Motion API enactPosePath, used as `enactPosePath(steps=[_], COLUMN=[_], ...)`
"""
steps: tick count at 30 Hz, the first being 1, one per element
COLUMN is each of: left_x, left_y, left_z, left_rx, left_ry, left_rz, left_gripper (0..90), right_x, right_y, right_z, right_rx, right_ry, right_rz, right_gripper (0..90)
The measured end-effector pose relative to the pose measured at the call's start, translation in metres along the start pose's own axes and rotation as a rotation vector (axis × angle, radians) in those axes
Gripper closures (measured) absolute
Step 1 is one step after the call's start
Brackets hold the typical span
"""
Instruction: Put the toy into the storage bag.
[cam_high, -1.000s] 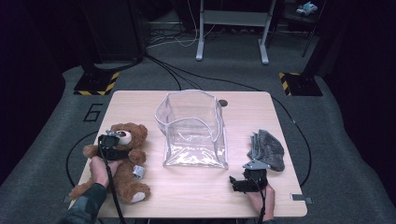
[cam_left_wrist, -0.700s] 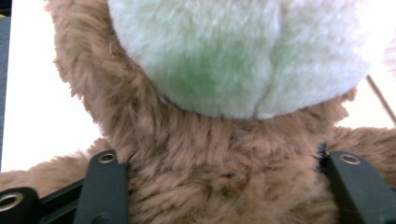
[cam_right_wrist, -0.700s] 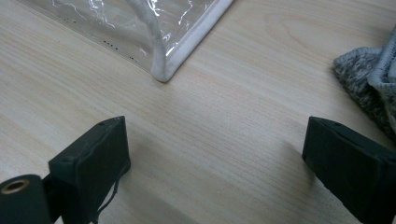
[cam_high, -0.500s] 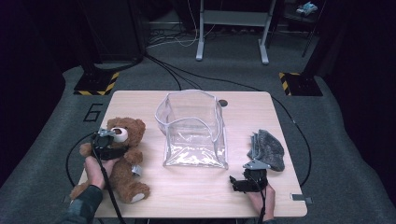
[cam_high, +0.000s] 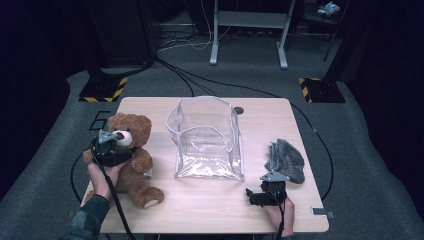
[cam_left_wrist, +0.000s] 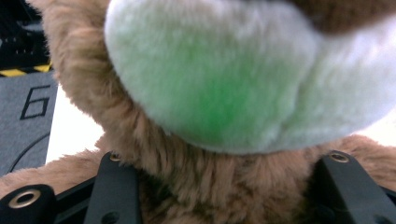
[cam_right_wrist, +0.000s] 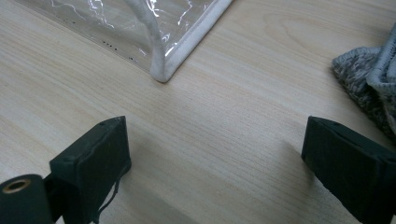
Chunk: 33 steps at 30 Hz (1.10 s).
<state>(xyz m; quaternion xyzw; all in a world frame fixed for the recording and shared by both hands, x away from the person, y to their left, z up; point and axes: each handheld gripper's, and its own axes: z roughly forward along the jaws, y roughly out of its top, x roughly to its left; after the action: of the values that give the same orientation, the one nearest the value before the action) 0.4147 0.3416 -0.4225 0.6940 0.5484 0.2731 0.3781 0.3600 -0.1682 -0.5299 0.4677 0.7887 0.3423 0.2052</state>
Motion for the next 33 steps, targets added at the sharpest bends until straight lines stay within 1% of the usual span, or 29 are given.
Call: enactPosePath(steps=[4,5,6,7,8,10,13,18,22,26,29,33], left_x=[-0.001,-0.001,-0.001,-0.002,-0.002,-0.001,0.0,0.0,0.0,0.0,-0.001,-0.001], left_y=[0.007,0.01,0.011,0.013,0.015,0.019,0.025,0.036,0.045,0.054,0.062,0.072], left_z=[-0.003,-0.004,-0.005,-0.005,-0.006,-0.007,-0.009,-0.011,-0.012,-0.012,-0.012,-0.013], left_rx=[-0.043,-0.043,-0.056,-0.068,-0.068,-0.084,-0.116,-0.153,-0.171,-0.177,-0.184,-0.197], left_ry=[0.004,0.003,0.004,0.01,0.01,0.02,0.031,0.043,0.05,0.049,0.055,0.06], left_rz=[0.002,0.003,0.002,-0.001,0.0,-0.002,-0.005,0.007,0.009,0.008,0.01,0.02], left_gripper=[47.1,47.1,47.0,46.9,46.8,46.6,46.5,46.5,46.3,46.2,46.3,46.4], right_x=[0.0,0.0,0.0,0.0,0.0,0.0,0.0,0.0,0.0,0.0,0.0,0.0], right_y=[0.0,0.0,0.0,0.0,0.0,0.0,0.0,0.0,0.0,0.0,0.0,0.0], right_z=[0.0,0.0,0.0,0.0,0.0,0.0,0.0,0.0,0.0,0.0,0.0,0.0], right_rx=[0.0,0.0,0.0,0.0,0.0,0.0,0.0,0.0,0.0,0.0,0.0,0.0], right_ry=[0.0,0.0,0.0,0.0,0.0,0.0,0.0,0.0,0.0,0.0,0.0,0.0], right_rz=[0.0,0.0,0.0,0.0,0.0,0.0,0.0,0.0,0.0,0.0,0.001,0.0], right_gripper=[6.9,6.9,6.9,6.9,6.9,6.9,6.9,6.9,6.9,6.9,6.9,6.9])
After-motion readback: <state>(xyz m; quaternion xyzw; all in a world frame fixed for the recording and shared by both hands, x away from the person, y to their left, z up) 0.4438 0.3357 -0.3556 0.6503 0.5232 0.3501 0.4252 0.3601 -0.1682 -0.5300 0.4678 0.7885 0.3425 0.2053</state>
